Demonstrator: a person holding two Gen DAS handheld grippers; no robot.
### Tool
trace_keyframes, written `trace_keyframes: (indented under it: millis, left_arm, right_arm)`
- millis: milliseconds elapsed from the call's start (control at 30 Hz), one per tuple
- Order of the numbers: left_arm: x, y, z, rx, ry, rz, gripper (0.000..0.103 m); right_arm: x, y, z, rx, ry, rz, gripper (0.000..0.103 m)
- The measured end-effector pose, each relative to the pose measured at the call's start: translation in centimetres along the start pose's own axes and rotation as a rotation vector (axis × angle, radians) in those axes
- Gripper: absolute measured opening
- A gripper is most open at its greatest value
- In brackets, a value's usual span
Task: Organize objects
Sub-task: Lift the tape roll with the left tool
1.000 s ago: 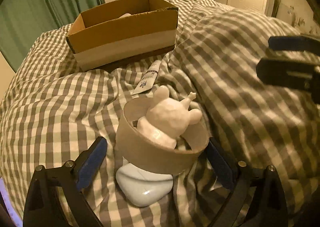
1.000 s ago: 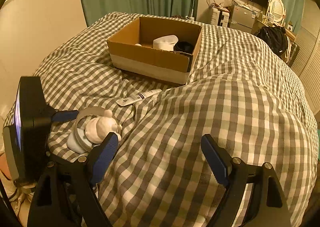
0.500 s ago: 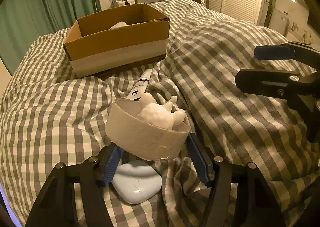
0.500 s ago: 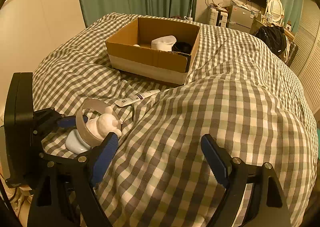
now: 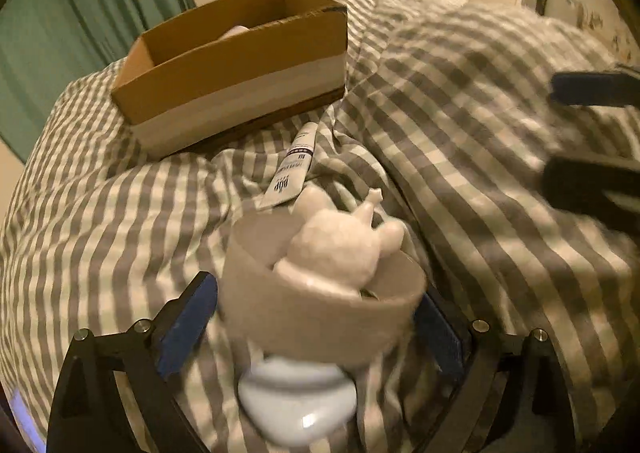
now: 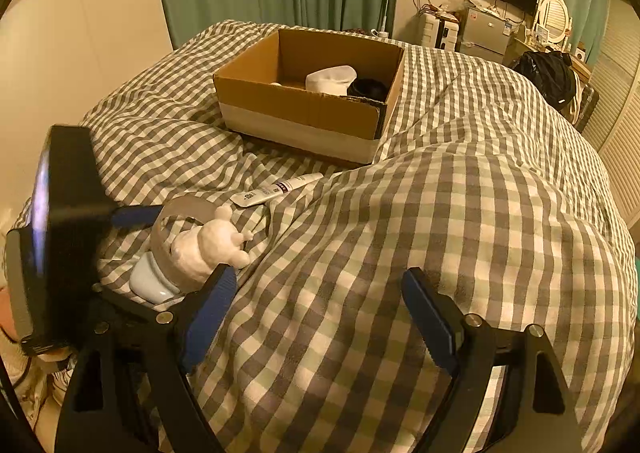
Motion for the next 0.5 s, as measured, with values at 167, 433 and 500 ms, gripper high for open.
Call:
trace_keyframes:
  millis: [167,433,500]
  left_arm:
    - [-2.1,-0.8,0.0,-0.004,0.028,-0.029,0.096]
    - [0.9,-1.4,-0.3,0.024,0.052,0.084,0.086]
    - [2.3,-1.8,-0.6,0.041,0.047,0.125,0.086]
  right_arm:
    - [-0.1,0.0,0.0,-0.003,-0.003,0.0,0.085]
    - [-0.3,0.1,0.1,-0.006,-0.002,-0.001,0.085]
    - [-0.3,0.1,0.0,-0.007,-0.002,0.002,0.085]
Point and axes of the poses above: each gripper's, at about its wrist camera, not at the fingertips, and x roughly against the way its jaws point, z to its right, y to its underside, the point moved 6 cm from there along -x, roughly the way its jaws point, and after that the axes turned 1 degree about z, right-handed, at the moved point
